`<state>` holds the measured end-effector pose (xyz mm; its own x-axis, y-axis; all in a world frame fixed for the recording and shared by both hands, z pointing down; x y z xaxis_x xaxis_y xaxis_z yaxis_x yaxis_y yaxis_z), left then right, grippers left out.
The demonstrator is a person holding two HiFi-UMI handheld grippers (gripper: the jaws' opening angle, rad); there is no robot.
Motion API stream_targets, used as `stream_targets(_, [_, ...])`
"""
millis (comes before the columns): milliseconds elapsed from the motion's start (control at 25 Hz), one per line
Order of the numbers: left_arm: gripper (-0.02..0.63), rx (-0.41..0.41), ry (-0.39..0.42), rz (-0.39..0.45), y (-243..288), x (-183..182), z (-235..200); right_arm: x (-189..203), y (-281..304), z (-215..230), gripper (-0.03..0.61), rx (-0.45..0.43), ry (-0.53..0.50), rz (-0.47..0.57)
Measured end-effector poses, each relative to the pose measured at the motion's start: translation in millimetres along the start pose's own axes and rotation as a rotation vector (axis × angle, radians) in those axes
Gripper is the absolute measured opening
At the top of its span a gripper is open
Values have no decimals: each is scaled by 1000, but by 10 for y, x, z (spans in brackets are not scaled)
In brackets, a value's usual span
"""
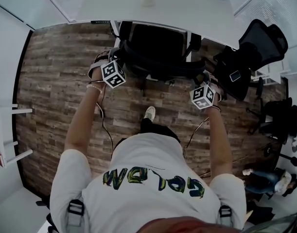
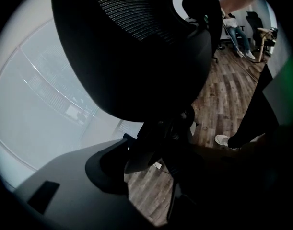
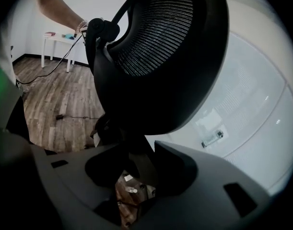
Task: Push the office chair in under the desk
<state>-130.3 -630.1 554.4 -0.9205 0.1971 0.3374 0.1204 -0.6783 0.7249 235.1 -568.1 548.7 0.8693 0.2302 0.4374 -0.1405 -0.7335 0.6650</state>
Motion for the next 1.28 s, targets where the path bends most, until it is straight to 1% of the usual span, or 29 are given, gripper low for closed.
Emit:
stream_targets(320, [224,-14,-14,11,348,-171,-322,-50,384,384,172,3,-17,-1])
stream_targets(600, [225,-15,-6,22,575,-342,-567,-73,668,680,173,3,-19,-15])
stream_targets(760, [225,-9,-2,26,676,-375,-675,-115,774,783,175,7,-12,-24])
stream_targets(1000, [224,3,5,21,816,-427,-827,-186,937,930,176,4,-3,-64])
stream_targets(1280, [224,-14,12,2,1035,-496,-996,-225,1122,1117,178,8,16,-75])
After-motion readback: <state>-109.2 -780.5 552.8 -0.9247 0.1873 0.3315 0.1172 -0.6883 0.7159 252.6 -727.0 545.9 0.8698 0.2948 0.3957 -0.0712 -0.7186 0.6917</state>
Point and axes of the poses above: the fingertips, and each gripper's own axes: y forward along the fingers, z to its right, x out of its underside, the point moved 7 cm from there along -y, backward along the fingers, and after that the axes turned 5 degrees about -z, right-handed, at the moved point
